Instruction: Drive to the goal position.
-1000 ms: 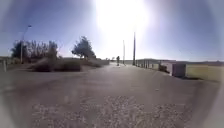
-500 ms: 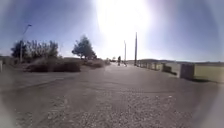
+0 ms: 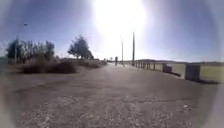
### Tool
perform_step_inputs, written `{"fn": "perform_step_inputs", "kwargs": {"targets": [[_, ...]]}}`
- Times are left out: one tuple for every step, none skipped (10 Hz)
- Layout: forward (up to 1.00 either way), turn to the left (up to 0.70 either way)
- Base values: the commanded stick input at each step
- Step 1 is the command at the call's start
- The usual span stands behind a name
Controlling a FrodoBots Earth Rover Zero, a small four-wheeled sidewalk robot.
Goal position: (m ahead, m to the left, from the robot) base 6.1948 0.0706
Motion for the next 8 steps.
{"fn": "perform_step_inputs", "kwargs": {"targets": [[1.0, 0.0], [1.0, 0.0], [1.0, 0.0], [1.0, 0.0], [1.0, 0.0], [1.0, 0.0], [1.0, 0.0], [1.0, 0.0]]}}
